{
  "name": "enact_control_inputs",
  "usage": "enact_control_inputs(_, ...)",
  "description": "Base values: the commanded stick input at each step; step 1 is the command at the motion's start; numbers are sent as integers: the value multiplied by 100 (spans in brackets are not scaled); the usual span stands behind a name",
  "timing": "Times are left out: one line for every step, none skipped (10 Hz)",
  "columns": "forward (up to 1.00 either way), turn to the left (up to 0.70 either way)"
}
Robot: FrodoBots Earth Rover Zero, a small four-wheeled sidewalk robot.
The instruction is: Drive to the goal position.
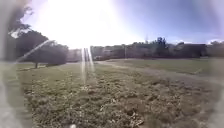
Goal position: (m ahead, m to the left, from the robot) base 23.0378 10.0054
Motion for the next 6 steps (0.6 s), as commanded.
enact_control_inputs(70,-35)
enact_control_inputs(70,-35)
enact_control_inputs(70,-35)
enact_control_inputs(70,-35)
enact_control_inputs(70,-28)
enact_control_inputs(70,-27)
